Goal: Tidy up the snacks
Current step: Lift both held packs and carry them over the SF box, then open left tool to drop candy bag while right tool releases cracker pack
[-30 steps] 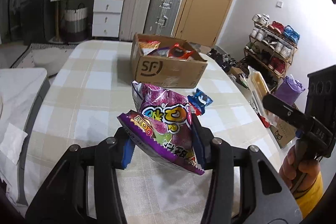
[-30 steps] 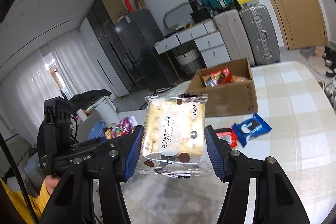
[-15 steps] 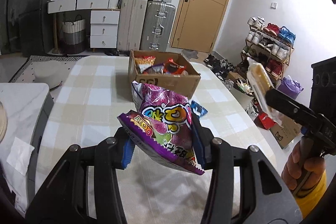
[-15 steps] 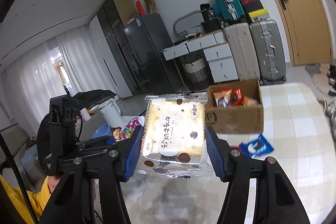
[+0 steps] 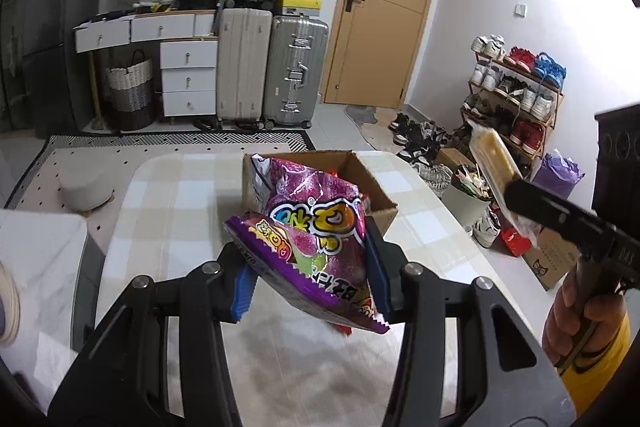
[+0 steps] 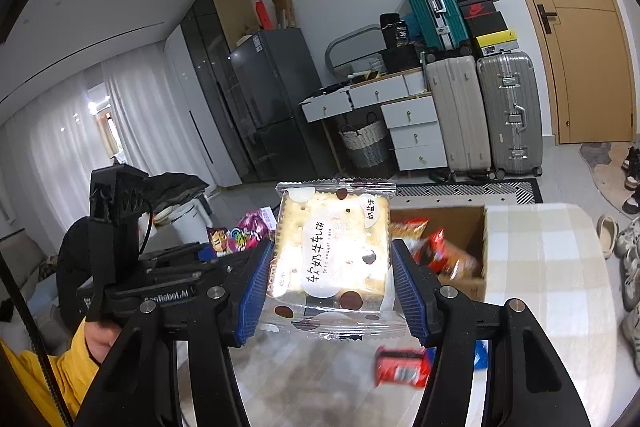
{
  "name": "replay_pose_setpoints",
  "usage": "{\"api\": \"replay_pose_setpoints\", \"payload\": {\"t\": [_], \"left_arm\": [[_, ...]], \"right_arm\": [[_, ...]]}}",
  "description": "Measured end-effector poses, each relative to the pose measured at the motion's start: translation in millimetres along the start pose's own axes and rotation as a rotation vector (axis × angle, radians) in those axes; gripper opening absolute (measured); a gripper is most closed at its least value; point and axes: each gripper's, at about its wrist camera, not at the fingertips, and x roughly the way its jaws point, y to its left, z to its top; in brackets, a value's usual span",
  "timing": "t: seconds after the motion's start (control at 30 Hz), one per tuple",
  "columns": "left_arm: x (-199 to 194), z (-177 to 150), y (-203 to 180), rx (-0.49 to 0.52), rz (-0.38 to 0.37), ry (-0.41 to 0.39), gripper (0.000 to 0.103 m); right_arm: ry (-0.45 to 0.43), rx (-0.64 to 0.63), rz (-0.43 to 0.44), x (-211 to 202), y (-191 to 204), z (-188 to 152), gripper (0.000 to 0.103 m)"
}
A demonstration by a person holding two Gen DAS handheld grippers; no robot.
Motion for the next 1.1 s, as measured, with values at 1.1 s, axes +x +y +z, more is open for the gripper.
{"api": "replay_pose_setpoints", "payload": {"t": [1.1], "left_arm": [[349, 124, 38, 0.008, -0.033, 0.263, 0.044]], "right_arm": [[0.275, 0.132, -0.112, 203, -148, 54, 0.059]]}}
